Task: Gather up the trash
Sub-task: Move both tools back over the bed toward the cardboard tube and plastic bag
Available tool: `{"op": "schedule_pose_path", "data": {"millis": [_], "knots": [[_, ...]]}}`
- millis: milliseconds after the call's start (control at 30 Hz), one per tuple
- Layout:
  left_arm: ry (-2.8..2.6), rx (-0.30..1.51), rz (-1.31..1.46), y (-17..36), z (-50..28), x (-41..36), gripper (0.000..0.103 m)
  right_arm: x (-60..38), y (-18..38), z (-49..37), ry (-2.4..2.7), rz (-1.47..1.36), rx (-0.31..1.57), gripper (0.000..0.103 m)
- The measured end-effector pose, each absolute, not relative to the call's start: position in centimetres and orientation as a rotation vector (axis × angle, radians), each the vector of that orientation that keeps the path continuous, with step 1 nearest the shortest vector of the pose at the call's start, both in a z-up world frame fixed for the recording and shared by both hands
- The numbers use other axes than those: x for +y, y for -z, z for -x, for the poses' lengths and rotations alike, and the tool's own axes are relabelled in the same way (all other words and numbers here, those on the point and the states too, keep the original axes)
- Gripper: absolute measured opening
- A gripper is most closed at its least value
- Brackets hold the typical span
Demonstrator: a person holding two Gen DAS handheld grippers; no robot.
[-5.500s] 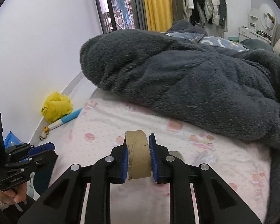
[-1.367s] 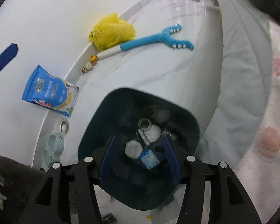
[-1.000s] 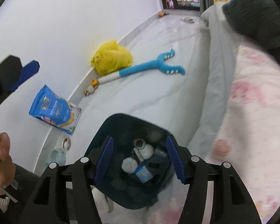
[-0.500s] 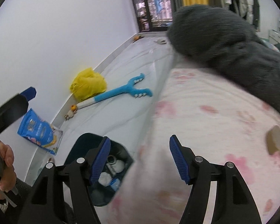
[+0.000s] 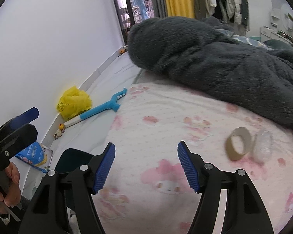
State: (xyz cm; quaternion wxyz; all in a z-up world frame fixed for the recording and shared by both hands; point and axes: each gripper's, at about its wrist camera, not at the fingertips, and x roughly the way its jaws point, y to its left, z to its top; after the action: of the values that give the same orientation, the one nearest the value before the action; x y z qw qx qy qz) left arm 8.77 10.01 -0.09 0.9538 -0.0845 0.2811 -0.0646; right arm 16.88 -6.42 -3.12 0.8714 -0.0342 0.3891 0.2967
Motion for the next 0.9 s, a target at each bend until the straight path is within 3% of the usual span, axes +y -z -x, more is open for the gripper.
{"op": "schedule_pose_path", "data": {"millis": [900], "knots": [[0.335,0.643,0.114,2.9,-16.7,-0.6,0.093,-19.7,4.9,-24.6,-0.399,-0.034,0.836,0.067]]}}
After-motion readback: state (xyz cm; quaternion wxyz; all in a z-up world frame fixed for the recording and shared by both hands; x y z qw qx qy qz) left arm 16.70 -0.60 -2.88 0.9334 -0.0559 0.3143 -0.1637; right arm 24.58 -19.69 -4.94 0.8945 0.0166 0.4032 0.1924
